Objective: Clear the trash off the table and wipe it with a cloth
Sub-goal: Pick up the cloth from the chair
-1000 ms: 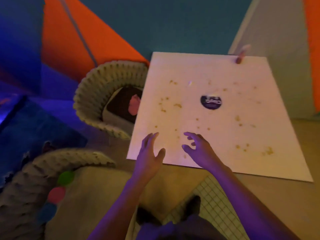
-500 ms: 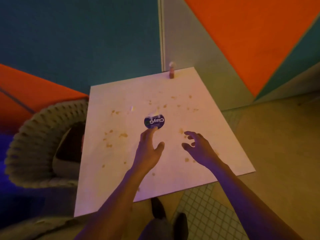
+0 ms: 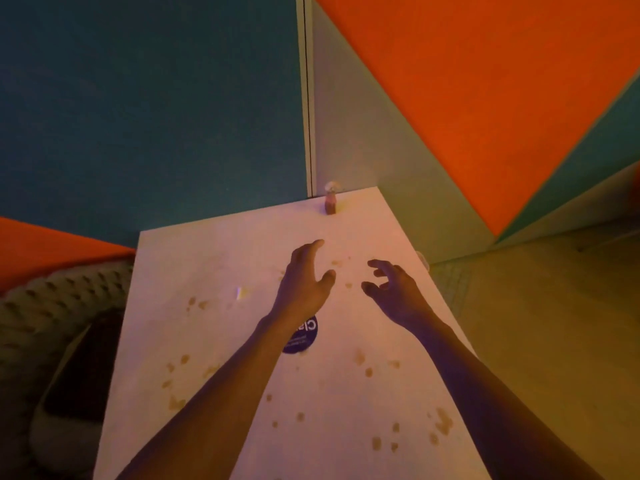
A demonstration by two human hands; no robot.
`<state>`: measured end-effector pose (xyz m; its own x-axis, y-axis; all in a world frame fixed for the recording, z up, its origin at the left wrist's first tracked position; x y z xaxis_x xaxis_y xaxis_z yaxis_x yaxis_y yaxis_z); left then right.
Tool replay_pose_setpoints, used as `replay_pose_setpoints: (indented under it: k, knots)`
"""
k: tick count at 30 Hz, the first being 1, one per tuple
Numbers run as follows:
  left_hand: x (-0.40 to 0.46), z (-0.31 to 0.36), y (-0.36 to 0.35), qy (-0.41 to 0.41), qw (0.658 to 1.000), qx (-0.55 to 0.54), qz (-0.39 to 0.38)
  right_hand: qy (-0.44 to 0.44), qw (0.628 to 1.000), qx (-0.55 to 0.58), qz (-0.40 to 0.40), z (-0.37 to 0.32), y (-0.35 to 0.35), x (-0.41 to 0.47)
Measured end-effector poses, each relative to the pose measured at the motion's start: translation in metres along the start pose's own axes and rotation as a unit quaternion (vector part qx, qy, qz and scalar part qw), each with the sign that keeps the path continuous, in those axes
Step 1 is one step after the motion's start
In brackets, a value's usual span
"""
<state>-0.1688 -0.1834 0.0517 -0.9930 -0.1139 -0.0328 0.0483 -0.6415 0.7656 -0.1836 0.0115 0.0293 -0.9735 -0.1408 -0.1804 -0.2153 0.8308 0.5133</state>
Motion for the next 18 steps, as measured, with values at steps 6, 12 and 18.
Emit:
replay_pose_setpoints:
  k: [6,12,18]
  knots:
    - [0.091,-0.006,-0.002,0.024,0.998,0.051,-0.014,-0.003,1.000,-0.013,0.000,-0.016,-0.008,0.093]
    - [0.169,-0.014,-0.012,0.058,0.995,0.084,-0.014,-0.003,1.000,-0.010,0.000,-0.016,-0.012,0.179]
    - [0.246,-0.029,-0.022,0.090,0.989,0.118,-0.013,-0.029,1.000,-0.004,-0.011,-0.006,-0.018,0.261]
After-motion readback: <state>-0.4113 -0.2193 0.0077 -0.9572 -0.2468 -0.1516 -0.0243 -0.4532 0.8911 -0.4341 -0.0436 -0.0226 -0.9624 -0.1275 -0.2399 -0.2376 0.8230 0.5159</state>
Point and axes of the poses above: each hand's wrist, its own x-axis towards the middle knuckle, its own y-axis out of the back of the hand, z = x × y, the point moved 9 cm from there along x, towards the middle knuckle, and after that the axes turned 9 degrees about x, right-handed, at the moved point
